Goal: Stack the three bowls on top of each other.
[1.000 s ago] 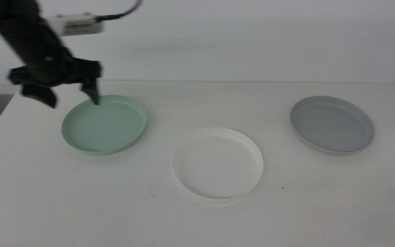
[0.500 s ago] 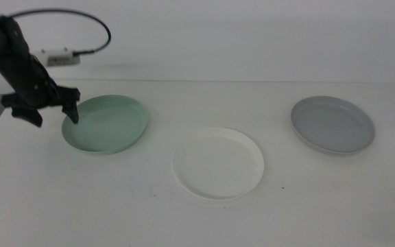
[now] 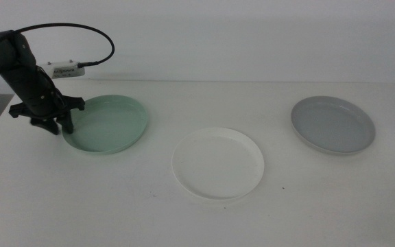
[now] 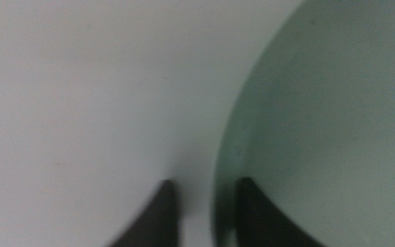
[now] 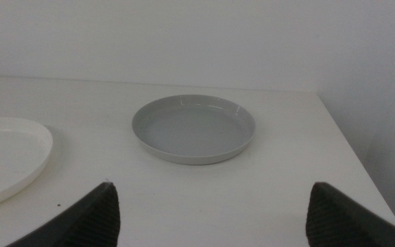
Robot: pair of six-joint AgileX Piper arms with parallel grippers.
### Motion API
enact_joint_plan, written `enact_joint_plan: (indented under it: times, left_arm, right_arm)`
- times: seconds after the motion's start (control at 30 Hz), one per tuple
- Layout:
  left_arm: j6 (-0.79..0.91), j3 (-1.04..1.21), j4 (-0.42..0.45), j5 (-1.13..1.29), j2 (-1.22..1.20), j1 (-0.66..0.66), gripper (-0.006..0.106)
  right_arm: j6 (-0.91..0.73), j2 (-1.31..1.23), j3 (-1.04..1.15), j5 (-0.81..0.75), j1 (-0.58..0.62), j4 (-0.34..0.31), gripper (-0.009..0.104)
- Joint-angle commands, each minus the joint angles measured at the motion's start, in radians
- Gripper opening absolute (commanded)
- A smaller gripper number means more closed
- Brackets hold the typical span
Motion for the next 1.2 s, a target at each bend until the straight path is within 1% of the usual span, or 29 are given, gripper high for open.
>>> enact_joint_plan:
  times: [0.0,0.03,0.07,0.17,0.27,0.33,0.37,0.43,0.47,0.53,0.67,0.93,1.03,1.17]
  left_arm:
    - [-0.004,-0.005,-0.015,0.008,0.001,-0.001,0.015]
    - [-0.004,-0.009,-0.015,0.02,-0.001,-0.001,0.002]
    - [-0.004,-0.022,-0.015,0.047,-0.007,-0.001,-0.002]
    - [0.003,-0.044,-0.013,0.105,-0.058,0.001,-0.002]
    - [0.01,-0.044,-0.011,0.146,-0.16,0.001,-0.002]
    - [0.012,-0.036,-0.032,0.197,-0.225,-0.001,-0.002]
    - [0.012,-0.02,-0.059,0.202,-0.265,-0.003,-0.002]
    - [0.021,0.037,-0.102,0.187,-0.343,-0.016,-0.002]
    - [0.013,0.078,-0.107,0.167,-0.387,-0.031,-0.002]
    - [-0.03,0.157,-0.093,0.125,-0.46,-0.072,-0.002]
    - [-0.091,0.281,-0.093,0.045,-0.556,-0.165,-0.002]
    - [-0.159,0.302,-0.097,-0.035,-0.523,-0.375,-0.002]
    - [-0.192,0.302,-0.097,-0.054,-0.489,-0.429,-0.002]
    - [-0.192,0.302,-0.12,-0.078,-0.438,-0.484,-0.002]
  right_arm:
    - [-0.004,-0.005,0.004,-0.006,-0.007,-0.01,0.092]
    - [-0.004,-0.005,0.004,-0.006,-0.007,-0.01,0.092]
    - [-0.004,-0.005,0.004,-0.006,-0.007,-0.01,0.092]
    - [-0.004,-0.005,0.004,-0.006,-0.007,-0.01,0.092]
    - [-0.004,-0.005,0.004,-0.006,-0.007,-0.01,0.092]
    - [-0.004,-0.005,0.004,-0.006,-0.007,-0.01,0.092]
    - [-0.004,-0.005,0.004,-0.006,-0.007,-0.01,0.092]
    - [-0.004,-0.005,0.004,-0.006,-0.007,-0.01,0.092]
    - [-0.004,-0.005,0.004,-0.006,-0.007,-0.01,0.092]
    - [-0.004,-0.005,0.004,-0.006,-0.007,-0.01,0.092]
    - [-0.004,-0.005,0.004,-0.006,-0.007,-0.01,0.092]
    - [-0.004,-0.005,0.004,-0.006,-0.007,-0.01,0.092]
    - [-0.004,-0.005,0.004,-0.006,-0.007,-0.01,0.092]
    - [-0.004,-0.005,0.004,-0.006,-0.007,-0.01,0.092]
